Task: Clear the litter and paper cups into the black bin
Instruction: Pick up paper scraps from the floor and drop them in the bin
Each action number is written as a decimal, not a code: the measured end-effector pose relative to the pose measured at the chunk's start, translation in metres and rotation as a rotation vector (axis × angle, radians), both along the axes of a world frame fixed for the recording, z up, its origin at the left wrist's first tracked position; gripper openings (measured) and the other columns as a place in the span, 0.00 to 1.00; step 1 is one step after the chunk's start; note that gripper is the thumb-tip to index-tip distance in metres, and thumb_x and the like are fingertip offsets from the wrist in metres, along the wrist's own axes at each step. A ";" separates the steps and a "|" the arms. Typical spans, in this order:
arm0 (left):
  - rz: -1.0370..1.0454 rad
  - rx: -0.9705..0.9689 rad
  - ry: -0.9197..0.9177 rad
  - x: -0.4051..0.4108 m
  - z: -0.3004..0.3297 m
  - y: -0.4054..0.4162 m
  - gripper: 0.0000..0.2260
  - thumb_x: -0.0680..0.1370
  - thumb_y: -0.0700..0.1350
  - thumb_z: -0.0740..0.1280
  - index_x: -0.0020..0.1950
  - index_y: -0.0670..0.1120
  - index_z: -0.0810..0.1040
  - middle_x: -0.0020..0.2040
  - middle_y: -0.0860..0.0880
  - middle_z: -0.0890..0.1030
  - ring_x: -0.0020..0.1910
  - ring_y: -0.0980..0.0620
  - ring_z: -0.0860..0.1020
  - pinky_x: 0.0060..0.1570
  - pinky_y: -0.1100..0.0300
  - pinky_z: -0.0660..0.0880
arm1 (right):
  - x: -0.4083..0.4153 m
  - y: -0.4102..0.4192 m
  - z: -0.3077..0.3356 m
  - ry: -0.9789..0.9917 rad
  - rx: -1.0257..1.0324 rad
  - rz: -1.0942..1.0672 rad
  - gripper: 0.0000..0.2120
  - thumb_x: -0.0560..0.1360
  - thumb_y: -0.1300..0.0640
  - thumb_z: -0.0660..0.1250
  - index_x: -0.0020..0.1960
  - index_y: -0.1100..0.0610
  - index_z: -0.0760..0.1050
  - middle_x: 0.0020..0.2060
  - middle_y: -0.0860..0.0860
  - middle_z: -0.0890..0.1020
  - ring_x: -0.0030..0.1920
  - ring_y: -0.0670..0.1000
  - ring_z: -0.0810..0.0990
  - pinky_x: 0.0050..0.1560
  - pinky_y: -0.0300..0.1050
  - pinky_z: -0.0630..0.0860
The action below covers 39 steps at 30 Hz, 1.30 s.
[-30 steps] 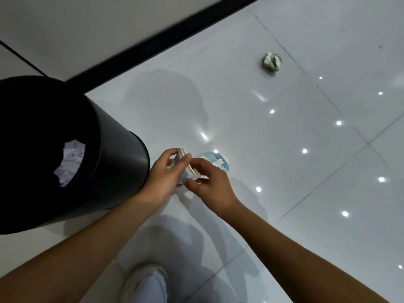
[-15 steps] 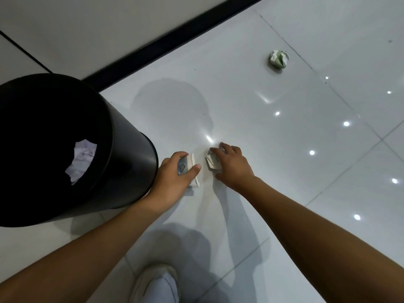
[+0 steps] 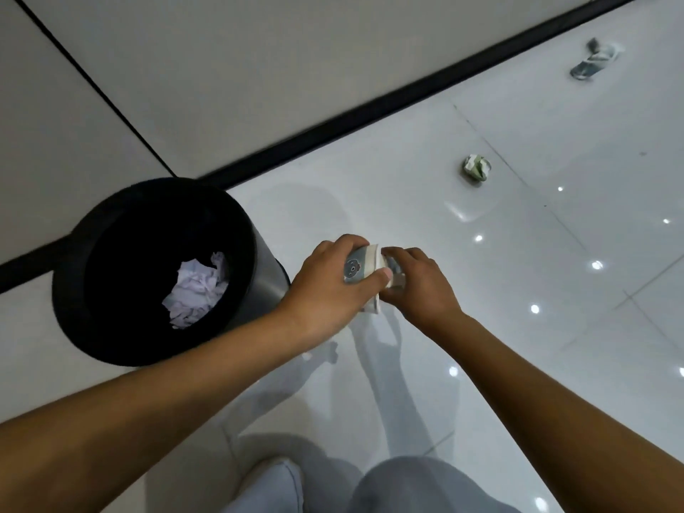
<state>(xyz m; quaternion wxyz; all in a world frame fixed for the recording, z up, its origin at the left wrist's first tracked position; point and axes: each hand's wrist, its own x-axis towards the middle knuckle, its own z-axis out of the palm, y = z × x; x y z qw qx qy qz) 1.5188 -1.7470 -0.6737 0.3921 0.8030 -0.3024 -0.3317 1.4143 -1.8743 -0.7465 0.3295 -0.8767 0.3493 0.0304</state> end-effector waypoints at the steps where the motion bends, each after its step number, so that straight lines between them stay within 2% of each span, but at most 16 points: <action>1: 0.008 -0.033 -0.021 0.006 0.019 -0.002 0.16 0.73 0.56 0.69 0.58 0.56 0.73 0.55 0.52 0.75 0.51 0.57 0.76 0.48 0.68 0.72 | 0.008 -0.003 0.019 -0.029 0.000 0.008 0.30 0.70 0.52 0.74 0.70 0.50 0.69 0.61 0.51 0.75 0.58 0.55 0.73 0.55 0.50 0.75; 6: 0.173 -0.138 -0.037 0.046 0.095 0.012 0.17 0.74 0.56 0.69 0.60 0.54 0.75 0.53 0.57 0.77 0.51 0.60 0.76 0.36 0.79 0.70 | 0.057 -0.001 0.102 -0.138 -0.046 0.087 0.30 0.71 0.52 0.74 0.70 0.51 0.68 0.61 0.53 0.75 0.58 0.55 0.74 0.55 0.49 0.75; 11: 0.358 -0.152 -0.145 0.087 0.129 0.070 0.13 0.74 0.53 0.70 0.57 0.55 0.74 0.52 0.58 0.76 0.48 0.63 0.75 0.35 0.81 0.68 | 0.107 0.025 0.158 -0.272 -0.047 0.177 0.31 0.70 0.51 0.75 0.69 0.50 0.68 0.62 0.52 0.74 0.59 0.53 0.73 0.53 0.45 0.73; 13: 0.434 -0.087 -0.176 0.099 0.128 0.095 0.13 0.73 0.55 0.71 0.55 0.56 0.74 0.52 0.56 0.77 0.48 0.60 0.76 0.42 0.76 0.72 | 0.126 0.039 0.170 -0.307 -0.033 0.234 0.30 0.69 0.51 0.76 0.69 0.49 0.69 0.61 0.51 0.74 0.59 0.53 0.74 0.53 0.44 0.72; 15: 0.476 0.021 -0.178 0.108 0.117 0.114 0.15 0.72 0.58 0.71 0.55 0.56 0.75 0.54 0.54 0.78 0.51 0.54 0.77 0.53 0.58 0.76 | 0.141 0.053 0.177 -0.328 -0.023 0.281 0.30 0.69 0.52 0.76 0.69 0.49 0.69 0.61 0.52 0.74 0.58 0.52 0.74 0.51 0.42 0.71; 16: 0.484 0.069 -0.180 0.111 0.109 0.120 0.16 0.71 0.58 0.71 0.56 0.56 0.75 0.54 0.53 0.78 0.53 0.52 0.77 0.55 0.53 0.75 | 0.147 0.059 0.179 -0.333 -0.019 0.300 0.30 0.69 0.52 0.76 0.69 0.49 0.69 0.61 0.52 0.74 0.58 0.52 0.74 0.51 0.42 0.71; 17: 0.486 0.104 -0.187 0.114 0.101 0.124 0.17 0.71 0.58 0.71 0.57 0.55 0.75 0.55 0.53 0.78 0.54 0.51 0.77 0.56 0.53 0.75 | 0.152 0.064 0.179 -0.330 -0.013 0.316 0.31 0.69 0.52 0.76 0.69 0.49 0.68 0.62 0.52 0.74 0.59 0.53 0.74 0.51 0.42 0.71; 21: 0.454 0.202 -0.173 0.120 0.067 0.127 0.23 0.73 0.55 0.70 0.65 0.50 0.72 0.60 0.49 0.75 0.56 0.52 0.74 0.51 0.63 0.67 | 0.162 0.079 0.175 -0.287 0.011 0.354 0.32 0.70 0.52 0.75 0.70 0.49 0.68 0.64 0.53 0.73 0.62 0.54 0.73 0.56 0.46 0.74; 26: 0.385 0.277 -0.060 0.121 0.041 0.132 0.26 0.76 0.55 0.67 0.71 0.47 0.67 0.67 0.45 0.72 0.65 0.47 0.71 0.59 0.60 0.67 | 0.165 0.090 0.163 -0.208 0.023 0.397 0.32 0.70 0.52 0.75 0.71 0.50 0.67 0.65 0.53 0.73 0.63 0.55 0.72 0.59 0.50 0.75; 29: 0.519 0.233 -0.085 0.124 0.043 0.140 0.21 0.78 0.55 0.64 0.67 0.46 0.71 0.65 0.46 0.75 0.63 0.48 0.73 0.56 0.62 0.67 | 0.167 0.102 0.155 -0.185 0.032 0.423 0.33 0.71 0.52 0.75 0.72 0.50 0.66 0.65 0.53 0.72 0.64 0.55 0.71 0.59 0.52 0.76; 33: 0.662 0.144 -0.194 0.131 0.058 0.160 0.13 0.77 0.48 0.67 0.60 0.45 0.76 0.57 0.47 0.79 0.56 0.50 0.77 0.53 0.63 0.69 | 0.174 0.124 0.145 -0.186 -0.016 0.502 0.33 0.71 0.52 0.74 0.72 0.49 0.65 0.65 0.53 0.72 0.63 0.55 0.72 0.59 0.50 0.75; 35: 0.673 0.115 -0.229 0.135 0.068 0.171 0.11 0.77 0.47 0.66 0.59 0.46 0.77 0.54 0.50 0.79 0.54 0.51 0.78 0.52 0.61 0.70 | 0.178 0.136 0.137 -0.119 -0.051 0.585 0.34 0.71 0.52 0.73 0.74 0.50 0.62 0.66 0.53 0.71 0.64 0.56 0.71 0.60 0.52 0.74; 39: 0.610 0.111 -0.314 0.138 0.079 0.176 0.11 0.78 0.46 0.65 0.60 0.46 0.76 0.57 0.48 0.79 0.54 0.52 0.77 0.54 0.61 0.70 | 0.177 0.150 0.121 0.011 -0.072 0.686 0.37 0.73 0.51 0.72 0.76 0.50 0.58 0.70 0.53 0.67 0.68 0.58 0.67 0.63 0.56 0.73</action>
